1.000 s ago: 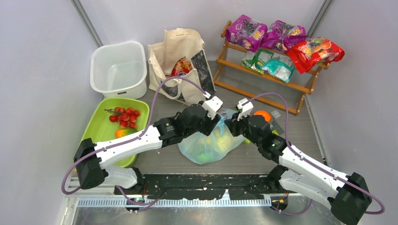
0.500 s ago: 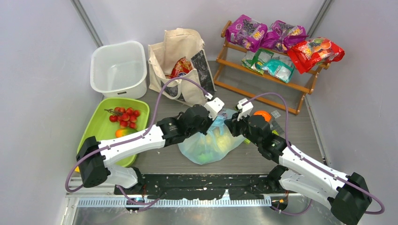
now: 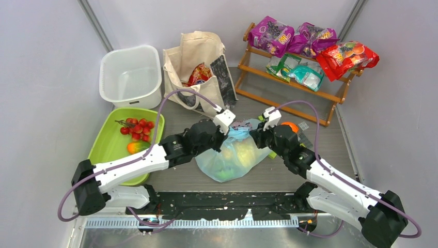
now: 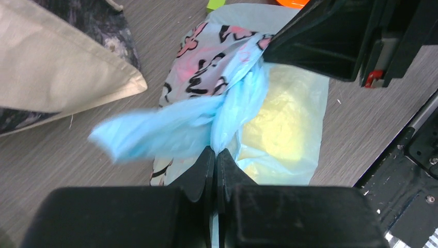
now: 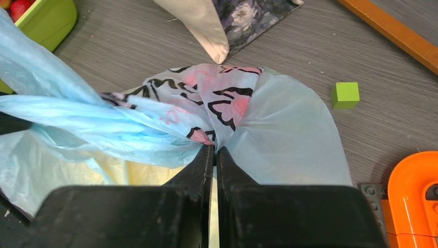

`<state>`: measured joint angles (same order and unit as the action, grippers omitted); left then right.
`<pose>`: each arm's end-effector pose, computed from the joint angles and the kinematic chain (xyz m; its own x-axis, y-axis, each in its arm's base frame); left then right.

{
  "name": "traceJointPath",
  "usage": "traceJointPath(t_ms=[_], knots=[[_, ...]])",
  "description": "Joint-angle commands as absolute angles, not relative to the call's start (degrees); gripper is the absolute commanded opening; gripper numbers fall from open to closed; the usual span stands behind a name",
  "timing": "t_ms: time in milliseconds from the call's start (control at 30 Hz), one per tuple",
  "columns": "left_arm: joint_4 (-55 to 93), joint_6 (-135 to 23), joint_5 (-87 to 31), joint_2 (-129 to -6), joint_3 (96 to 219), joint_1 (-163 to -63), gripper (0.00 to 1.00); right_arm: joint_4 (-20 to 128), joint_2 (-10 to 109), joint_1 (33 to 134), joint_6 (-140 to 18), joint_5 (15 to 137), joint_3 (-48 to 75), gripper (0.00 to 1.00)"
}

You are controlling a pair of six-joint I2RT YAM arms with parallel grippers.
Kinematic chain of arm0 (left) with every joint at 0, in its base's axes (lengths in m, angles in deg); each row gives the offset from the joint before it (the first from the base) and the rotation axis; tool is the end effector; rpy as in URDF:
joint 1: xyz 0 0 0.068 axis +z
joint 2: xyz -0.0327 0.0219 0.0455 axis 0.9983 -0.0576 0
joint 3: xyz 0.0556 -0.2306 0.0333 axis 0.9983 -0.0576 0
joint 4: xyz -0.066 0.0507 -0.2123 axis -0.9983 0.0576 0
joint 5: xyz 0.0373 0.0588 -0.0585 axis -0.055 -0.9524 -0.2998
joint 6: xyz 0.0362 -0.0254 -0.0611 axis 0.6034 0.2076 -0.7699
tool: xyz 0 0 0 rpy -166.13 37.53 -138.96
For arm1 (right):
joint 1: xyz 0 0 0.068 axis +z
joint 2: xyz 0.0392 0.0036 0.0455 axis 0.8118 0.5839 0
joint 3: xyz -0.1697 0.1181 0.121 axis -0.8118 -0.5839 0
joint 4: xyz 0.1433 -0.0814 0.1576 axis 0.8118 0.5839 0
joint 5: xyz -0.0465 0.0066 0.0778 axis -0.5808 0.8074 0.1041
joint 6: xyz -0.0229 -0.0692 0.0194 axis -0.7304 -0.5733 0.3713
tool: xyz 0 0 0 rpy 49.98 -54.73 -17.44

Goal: Untie the knot of the grocery bags and take out the mixed food
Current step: Untie the takeout bag at the center of the board.

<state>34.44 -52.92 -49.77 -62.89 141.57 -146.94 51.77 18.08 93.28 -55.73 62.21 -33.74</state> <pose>0.1535 -0.2384 0.2705 -0.3395 0.3122 -0.8873 0.6998 0.7142 -0.0165 0.1734 0.1321 0.2227 -0.3714 -0.0288 -0.9280 -0.4834 0.8594 0.1668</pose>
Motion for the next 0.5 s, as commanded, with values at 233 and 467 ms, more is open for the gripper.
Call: traceJointPath(t_ms=[233,467], knots=[[31.4,-57.7,-49.1,-53.8,133.9,-143.3,0.00,53.2,17.2,89.0,-55.9,61.1,-30.9,0.05],[30.5,-59.7,-48.6,-54.0,135.0,-143.1,0.00,57.9,12.0,89.0,-59.3,65.9,-28.9,0.32]])
